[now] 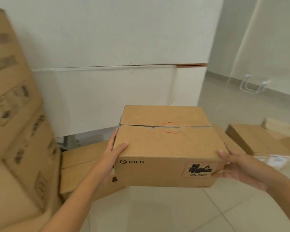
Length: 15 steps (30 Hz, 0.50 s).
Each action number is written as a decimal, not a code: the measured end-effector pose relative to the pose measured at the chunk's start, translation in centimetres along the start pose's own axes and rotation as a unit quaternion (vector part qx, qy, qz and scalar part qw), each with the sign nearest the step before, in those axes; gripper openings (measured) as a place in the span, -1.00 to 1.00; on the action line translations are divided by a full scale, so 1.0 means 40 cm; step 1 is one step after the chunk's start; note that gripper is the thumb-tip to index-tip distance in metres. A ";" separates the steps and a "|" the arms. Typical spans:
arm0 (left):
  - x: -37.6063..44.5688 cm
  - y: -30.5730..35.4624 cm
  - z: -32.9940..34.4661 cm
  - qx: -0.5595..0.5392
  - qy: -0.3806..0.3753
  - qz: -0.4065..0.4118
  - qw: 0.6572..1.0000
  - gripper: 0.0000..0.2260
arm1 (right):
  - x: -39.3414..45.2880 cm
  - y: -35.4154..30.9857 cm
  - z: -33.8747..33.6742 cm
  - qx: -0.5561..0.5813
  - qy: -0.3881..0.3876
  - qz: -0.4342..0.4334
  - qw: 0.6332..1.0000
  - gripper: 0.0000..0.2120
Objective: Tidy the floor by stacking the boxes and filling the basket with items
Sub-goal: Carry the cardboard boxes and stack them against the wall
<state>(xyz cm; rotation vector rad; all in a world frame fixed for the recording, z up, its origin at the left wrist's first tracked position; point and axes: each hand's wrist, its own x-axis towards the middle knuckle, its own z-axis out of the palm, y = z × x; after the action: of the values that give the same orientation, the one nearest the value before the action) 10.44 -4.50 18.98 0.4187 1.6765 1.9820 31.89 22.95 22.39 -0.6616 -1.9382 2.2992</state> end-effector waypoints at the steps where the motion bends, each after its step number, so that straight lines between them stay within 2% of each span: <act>1: -0.003 0.003 -0.052 0.000 0.025 0.002 1.000 -0.49 | 0.047 0.004 0.041 0.003 -0.020 0.005 1.000 -0.11; 2: -0.007 0.005 -0.104 0.003 0.053 0.005 0.999 -0.50 | 0.095 0.010 0.084 0.004 -0.036 0.009 0.999 -0.04; 3: -0.011 0.008 -0.156 0.002 0.085 0.005 0.996 -0.52 | 0.144 0.017 0.127 0.002 -0.051 0.014 0.999 -0.06; 6: -0.015 -0.008 -0.294 0.013 0.180 0.007 0.984 -0.53 | 0.276 0.041 0.268 0.015 -0.056 0.009 0.998 -0.54; 7: -0.016 -0.019 -0.327 0.038 0.207 0.008 0.977 -0.51 | 0.314 0.051 0.314 0.029 -0.050 0.008 0.998 -0.59; 9: -0.012 -0.052 -0.384 0.116 0.259 -0.001 0.959 -0.47 | 0.379 0.078 0.396 0.050 -0.051 0.011 0.997 -0.58; 11: -0.004 -0.098 -0.429 0.243 0.287 -0.022 0.926 -0.47 | 0.431 0.127 0.454 0.038 -0.051 0.019 0.998 -0.58; 13: 0.007 -0.146 -0.465 0.380 0.276 -0.034 0.882 -0.54 | 0.474 0.196 0.482 -0.029 -0.024 0.020 0.999 -0.60; 15: 0.015 -0.179 -0.479 0.437 0.265 -0.025 0.859 -0.60 | 0.496 0.254 0.492 -0.075 0.011 0.011 0.997 -0.62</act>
<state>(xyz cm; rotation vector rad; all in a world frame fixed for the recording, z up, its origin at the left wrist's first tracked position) 0.95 -19.09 8.25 0.1064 2.8795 1.2267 9.11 8.93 9.40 -0.7223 -2.1201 2.1636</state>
